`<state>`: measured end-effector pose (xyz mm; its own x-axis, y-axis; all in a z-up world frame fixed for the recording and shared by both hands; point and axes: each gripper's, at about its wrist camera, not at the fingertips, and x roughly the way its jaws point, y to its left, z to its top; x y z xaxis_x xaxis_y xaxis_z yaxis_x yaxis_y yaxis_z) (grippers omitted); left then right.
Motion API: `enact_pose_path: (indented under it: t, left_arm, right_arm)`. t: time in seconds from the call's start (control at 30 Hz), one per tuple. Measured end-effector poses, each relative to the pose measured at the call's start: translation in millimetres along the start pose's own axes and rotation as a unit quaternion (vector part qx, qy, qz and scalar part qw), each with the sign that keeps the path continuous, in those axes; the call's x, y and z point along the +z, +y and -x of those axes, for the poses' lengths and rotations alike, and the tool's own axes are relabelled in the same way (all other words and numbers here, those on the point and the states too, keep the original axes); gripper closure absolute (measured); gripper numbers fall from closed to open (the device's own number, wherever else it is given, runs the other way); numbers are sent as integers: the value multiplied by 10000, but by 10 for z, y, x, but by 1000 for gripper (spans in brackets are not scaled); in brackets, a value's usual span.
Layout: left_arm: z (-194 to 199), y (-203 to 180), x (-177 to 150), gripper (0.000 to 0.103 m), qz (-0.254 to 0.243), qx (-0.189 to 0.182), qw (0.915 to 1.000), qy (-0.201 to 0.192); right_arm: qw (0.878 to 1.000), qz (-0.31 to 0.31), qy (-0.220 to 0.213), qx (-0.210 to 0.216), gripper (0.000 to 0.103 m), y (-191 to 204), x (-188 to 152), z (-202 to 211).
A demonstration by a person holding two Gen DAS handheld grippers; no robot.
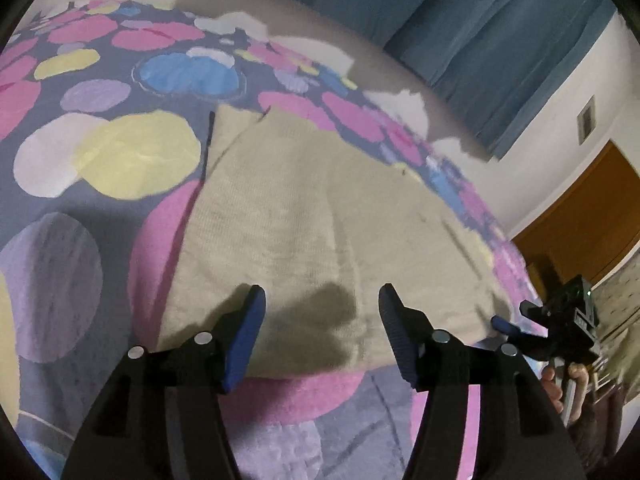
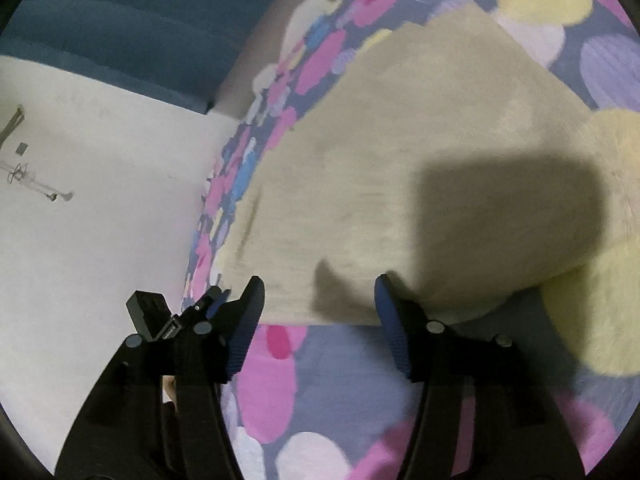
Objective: Fold small clothes
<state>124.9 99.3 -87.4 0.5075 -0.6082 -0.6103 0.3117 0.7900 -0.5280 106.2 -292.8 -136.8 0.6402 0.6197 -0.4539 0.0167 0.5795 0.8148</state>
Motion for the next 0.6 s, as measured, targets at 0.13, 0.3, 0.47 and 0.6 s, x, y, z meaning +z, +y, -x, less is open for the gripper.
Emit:
enact_pose_path:
  t: [0.13, 0.3, 0.47, 0.6]
  left_arm:
    - [111, 81, 27, 36, 182, -29, 9995, -255]
    - [120, 186, 65, 36, 397, 14, 9988, -275]
    - [170, 343, 100, 36, 695, 39, 9969, -371]
    - [186, 427, 112, 36, 867, 22, 9954, -414]
  right_arm:
    - [9990, 302, 161, 273, 31, 342, -28, -221]
    - [9978, 300, 465, 375, 30, 467, -131, -562]
    - [9965, 398, 639, 350, 32, 359, -283, -802]
    - [9959, 560, 573, 416, 31, 376, -330, -789]
